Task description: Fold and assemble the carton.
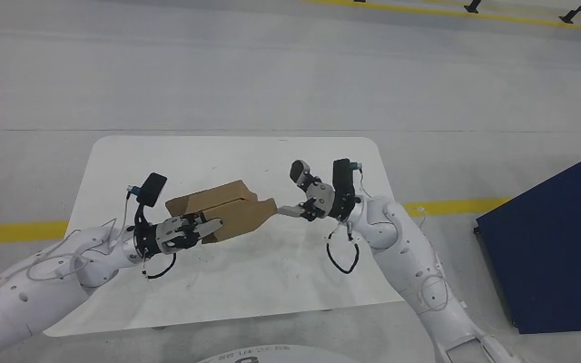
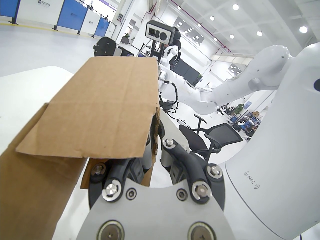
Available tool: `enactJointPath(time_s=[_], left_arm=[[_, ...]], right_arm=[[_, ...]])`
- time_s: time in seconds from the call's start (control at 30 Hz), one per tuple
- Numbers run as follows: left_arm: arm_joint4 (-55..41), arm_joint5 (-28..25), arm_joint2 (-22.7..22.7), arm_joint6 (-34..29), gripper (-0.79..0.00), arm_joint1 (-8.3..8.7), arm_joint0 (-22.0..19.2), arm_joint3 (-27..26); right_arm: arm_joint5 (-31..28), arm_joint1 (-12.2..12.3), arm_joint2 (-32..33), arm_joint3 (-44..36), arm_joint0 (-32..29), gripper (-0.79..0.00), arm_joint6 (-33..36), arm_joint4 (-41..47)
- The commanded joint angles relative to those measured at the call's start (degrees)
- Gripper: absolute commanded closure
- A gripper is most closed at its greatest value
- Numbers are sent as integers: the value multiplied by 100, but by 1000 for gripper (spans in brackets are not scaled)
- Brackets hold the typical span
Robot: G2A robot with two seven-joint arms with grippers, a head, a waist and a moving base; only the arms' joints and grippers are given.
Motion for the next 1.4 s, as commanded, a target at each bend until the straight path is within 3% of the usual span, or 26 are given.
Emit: enactJointPath(time_s=[0.0, 0.3, 0.6, 0.93, 1.2, 1.37], left_arm=[[11, 0, 16, -23, 0, -7, -7, 0], [116, 0, 56, -64, 0, -9, -33, -52], [249, 0, 82, 16, 0, 23, -46, -119], [321, 0, 162, 108, 0, 36, -95, -152], [330, 0, 246, 221, 0, 41, -151, -108], [491, 0, 209, 296, 0, 55, -186, 214]], right_arm=[[191, -18, -81, -26, 38, -785, 58, -102], [663, -91, -475, 45, 331, -785, 514, -243], [742, -132, -644, 130, 489, -785, 642, -173], [-444, -61, -552, 319, 499, -785, 817, 484], [-444, 68, -539, 189, 479, -785, 989, 932], [-444, 139, -477, 103, 395, -785, 856, 983]])
